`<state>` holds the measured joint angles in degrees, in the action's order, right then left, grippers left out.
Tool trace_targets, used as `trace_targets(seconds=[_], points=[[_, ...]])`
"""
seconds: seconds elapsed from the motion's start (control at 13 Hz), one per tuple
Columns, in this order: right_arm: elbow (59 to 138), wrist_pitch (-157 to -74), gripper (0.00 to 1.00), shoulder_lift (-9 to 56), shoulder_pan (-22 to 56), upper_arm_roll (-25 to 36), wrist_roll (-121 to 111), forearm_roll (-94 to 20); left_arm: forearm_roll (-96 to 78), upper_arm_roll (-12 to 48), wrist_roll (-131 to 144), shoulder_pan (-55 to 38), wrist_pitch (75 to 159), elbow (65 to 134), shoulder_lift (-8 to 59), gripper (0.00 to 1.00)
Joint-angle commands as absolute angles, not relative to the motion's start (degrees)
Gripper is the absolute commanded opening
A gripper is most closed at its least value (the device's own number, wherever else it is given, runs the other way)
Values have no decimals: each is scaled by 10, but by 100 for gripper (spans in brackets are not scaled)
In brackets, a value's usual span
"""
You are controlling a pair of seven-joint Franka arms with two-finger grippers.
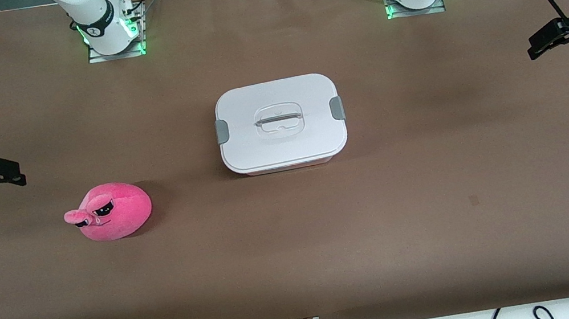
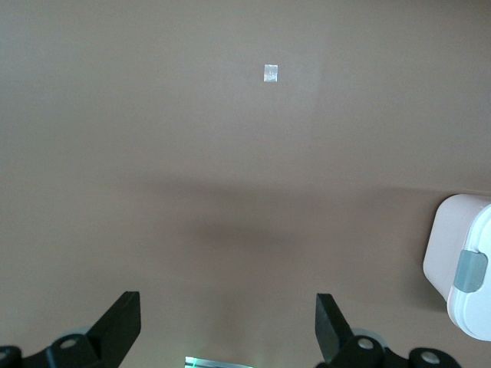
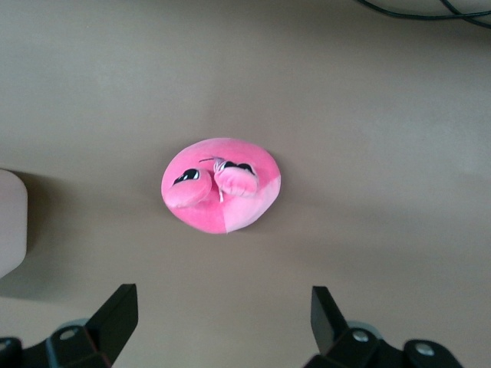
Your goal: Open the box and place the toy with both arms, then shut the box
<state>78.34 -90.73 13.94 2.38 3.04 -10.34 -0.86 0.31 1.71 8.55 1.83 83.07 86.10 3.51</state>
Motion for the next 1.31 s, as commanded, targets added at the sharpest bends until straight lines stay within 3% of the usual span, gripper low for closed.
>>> trace_targets(seconds=[0.0, 0.38, 1.23], points=[[813, -906, 100, 111, 26, 27, -109, 4, -11, 20, 92, 18, 831, 870, 19, 100], [882, -868, 100, 33, 23, 23, -104, 4, -11, 21, 102, 17, 828, 864, 23, 100], [877, -853, 100, 47, 26, 26, -102, 15, -11, 22, 102, 17, 828, 864, 30, 100]])
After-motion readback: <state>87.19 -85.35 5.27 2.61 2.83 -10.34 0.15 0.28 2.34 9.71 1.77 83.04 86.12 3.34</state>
